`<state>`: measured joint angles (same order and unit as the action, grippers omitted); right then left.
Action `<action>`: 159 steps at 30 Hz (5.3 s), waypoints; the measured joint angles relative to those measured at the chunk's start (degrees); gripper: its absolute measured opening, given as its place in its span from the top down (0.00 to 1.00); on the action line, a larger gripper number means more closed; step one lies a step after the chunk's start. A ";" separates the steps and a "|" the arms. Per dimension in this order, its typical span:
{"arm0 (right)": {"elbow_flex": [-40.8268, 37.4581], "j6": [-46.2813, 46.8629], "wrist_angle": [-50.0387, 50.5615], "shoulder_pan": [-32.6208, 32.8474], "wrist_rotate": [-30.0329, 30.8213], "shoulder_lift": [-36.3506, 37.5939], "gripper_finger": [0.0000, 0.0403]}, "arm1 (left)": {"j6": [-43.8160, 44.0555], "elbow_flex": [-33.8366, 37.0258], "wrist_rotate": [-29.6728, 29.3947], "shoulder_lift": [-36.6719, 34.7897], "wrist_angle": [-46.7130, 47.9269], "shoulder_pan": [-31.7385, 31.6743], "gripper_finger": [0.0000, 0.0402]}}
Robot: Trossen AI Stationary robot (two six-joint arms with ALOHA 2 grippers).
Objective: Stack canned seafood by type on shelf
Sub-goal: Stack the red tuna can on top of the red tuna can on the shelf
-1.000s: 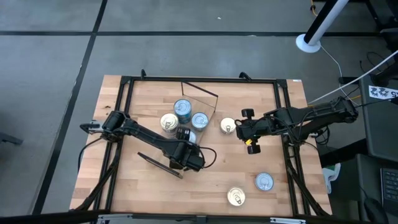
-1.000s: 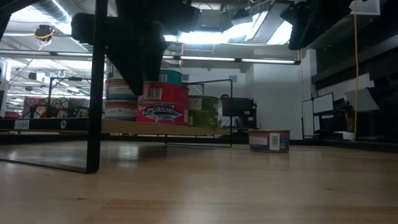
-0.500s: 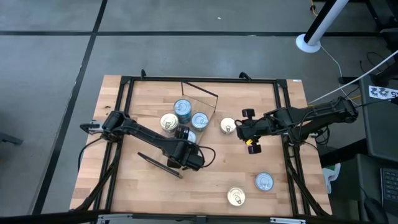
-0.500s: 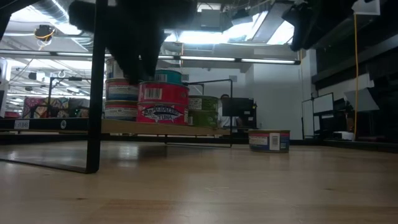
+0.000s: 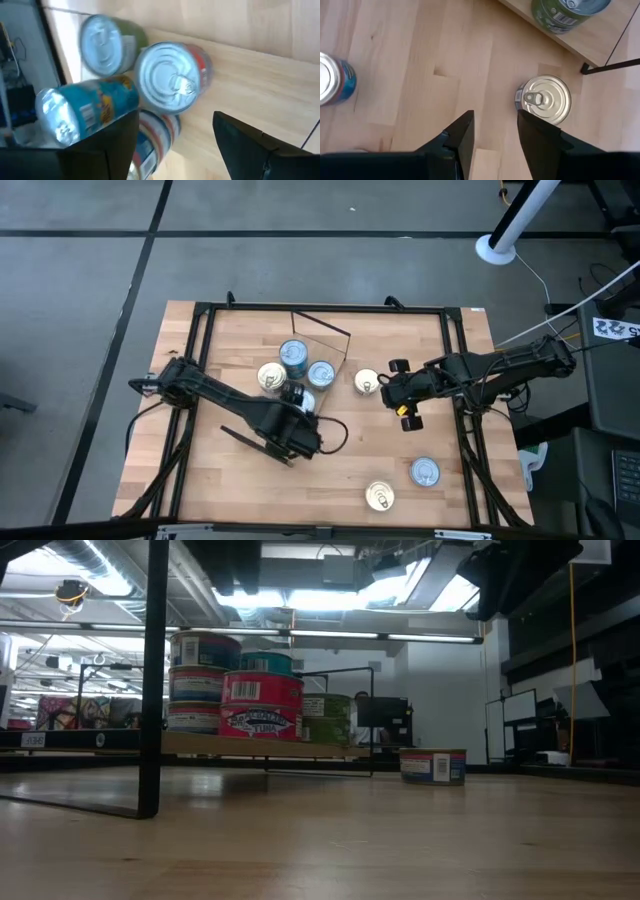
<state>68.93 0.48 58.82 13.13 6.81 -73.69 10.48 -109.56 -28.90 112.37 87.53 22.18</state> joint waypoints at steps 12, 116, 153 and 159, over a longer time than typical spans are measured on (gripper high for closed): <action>0.00 1.38 -0.22 0.00 -0.01 -0.60 0.63 | 6.05 7.13 -3.52 -18.02 -8.06 -0.20 0.38; -28.72 34.46 -28.84 18.32 -17.50 -7.26 0.63 | 6.30 39.23 -3.26 -31.78 -46.63 -0.20 0.37; -28.61 34.18 -33.14 18.36 -21.90 -10.75 0.99 | 8.68 39.22 -3.25 -31.78 -46.67 -0.20 0.37; -28.65 34.13 -35.56 17.54 -20.33 -10.84 1.00 | 8.70 39.23 -3.24 -31.78 -46.67 -0.20 0.37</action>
<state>40.27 34.60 23.26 30.66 -13.52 -84.53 19.18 -70.33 -32.14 80.60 40.86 21.98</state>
